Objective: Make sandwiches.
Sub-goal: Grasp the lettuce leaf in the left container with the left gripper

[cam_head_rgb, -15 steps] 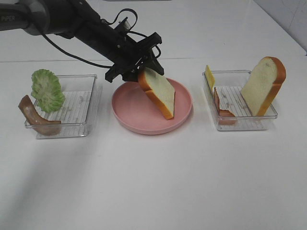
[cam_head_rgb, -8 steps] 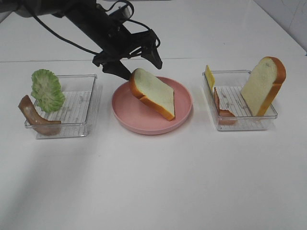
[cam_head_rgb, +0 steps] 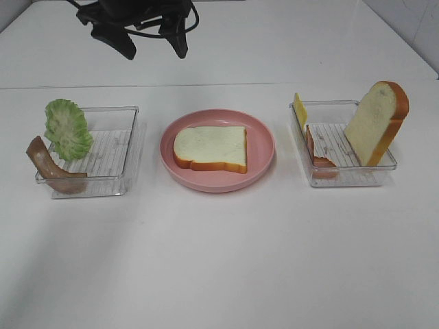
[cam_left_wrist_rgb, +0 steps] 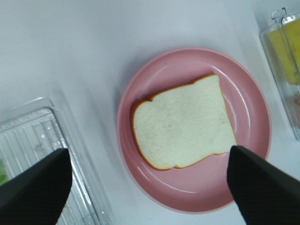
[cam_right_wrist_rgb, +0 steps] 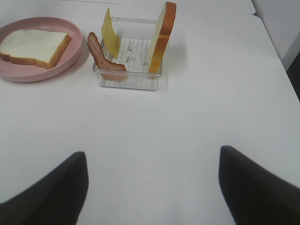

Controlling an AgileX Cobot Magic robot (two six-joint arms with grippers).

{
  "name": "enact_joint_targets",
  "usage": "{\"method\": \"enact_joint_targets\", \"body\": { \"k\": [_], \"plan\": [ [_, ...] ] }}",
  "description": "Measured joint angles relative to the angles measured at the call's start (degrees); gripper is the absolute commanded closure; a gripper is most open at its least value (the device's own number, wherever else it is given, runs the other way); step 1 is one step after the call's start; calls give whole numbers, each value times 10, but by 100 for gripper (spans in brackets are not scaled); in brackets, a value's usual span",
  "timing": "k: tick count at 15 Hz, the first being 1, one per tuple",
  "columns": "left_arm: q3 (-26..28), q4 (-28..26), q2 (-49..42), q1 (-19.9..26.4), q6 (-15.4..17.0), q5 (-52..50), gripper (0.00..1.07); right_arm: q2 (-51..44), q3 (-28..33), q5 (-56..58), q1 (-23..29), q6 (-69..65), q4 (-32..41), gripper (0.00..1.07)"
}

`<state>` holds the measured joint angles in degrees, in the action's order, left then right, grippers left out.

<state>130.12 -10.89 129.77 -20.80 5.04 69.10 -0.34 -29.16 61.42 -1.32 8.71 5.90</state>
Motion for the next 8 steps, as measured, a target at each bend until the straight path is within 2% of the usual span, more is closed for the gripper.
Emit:
{"method": "enact_joint_targets", "body": {
  "k": [2,5,8],
  "plan": [
    [7,45,-12,1,5,3,27,0,0,0,0,0,0,34],
    [4,68,-42,14,13,4,28,0,0,0,0,0,0,34],
    [-57,71,-95,66,14,4,28,0,0,0,0,0,0,34]
  ]
}}
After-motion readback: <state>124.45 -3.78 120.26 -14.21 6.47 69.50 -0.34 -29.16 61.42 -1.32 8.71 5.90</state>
